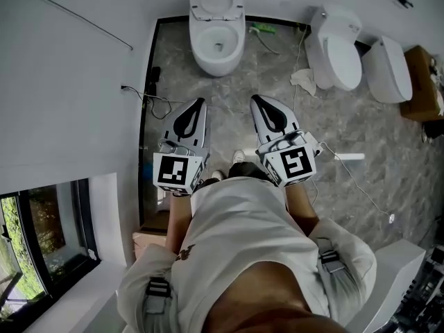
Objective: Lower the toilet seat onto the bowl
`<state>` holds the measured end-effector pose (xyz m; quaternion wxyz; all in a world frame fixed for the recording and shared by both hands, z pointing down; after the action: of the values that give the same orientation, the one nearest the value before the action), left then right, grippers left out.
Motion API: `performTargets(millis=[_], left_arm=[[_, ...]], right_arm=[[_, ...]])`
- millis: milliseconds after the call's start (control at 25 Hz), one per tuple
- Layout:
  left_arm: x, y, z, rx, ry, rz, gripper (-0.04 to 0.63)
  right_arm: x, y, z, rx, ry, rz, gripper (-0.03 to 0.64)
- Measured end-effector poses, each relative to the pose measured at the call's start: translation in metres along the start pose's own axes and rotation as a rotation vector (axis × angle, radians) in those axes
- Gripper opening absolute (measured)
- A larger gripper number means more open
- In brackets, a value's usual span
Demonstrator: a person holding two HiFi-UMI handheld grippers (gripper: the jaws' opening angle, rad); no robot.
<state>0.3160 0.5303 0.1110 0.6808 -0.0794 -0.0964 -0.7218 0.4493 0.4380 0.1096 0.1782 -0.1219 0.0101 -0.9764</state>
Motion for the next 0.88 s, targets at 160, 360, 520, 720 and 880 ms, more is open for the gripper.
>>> performTargets(millis=[160,360,520,720,880], left_arm=[[0.022,0.004,-0.008,0.002,0.000,-0.025,0.024],[0.041,0.012,-0.017,0.006,-0.001,-0.051,0.023],[0.057,0.006,-0.022,0.011,-0.015,-0.060,0.023],[0.071,-0.013,-0.023,0.016,-0.023,-0.074,0.023],[0.086,-0.035,-0.022,0.013,-0.021,-0.069,0.023]], right_arm=[[0.010,0.026,-0.001,0.000,0.010,-0.016,0.021],[0.016,0.051,-0.001,0.007,0.015,-0.048,0.021],[0.031,0.067,-0.001,0.024,0.007,-0.063,0.021],[0.053,0.073,-0.005,0.017,0.005,-0.068,0.021],[0.077,0.078,-0.005,0.024,-0.007,-0.052,0.021]])
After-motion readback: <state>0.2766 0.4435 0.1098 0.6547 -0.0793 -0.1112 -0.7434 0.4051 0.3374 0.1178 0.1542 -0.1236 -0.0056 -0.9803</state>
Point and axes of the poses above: the fingertips, and each gripper's own axes: x forward along the fingers, y to its right, z out of its underside, the point moved 5 cm from there along -x, backward along the fingers, and after that the axes turned 12 degrees about -y, right-handed, at the moved point
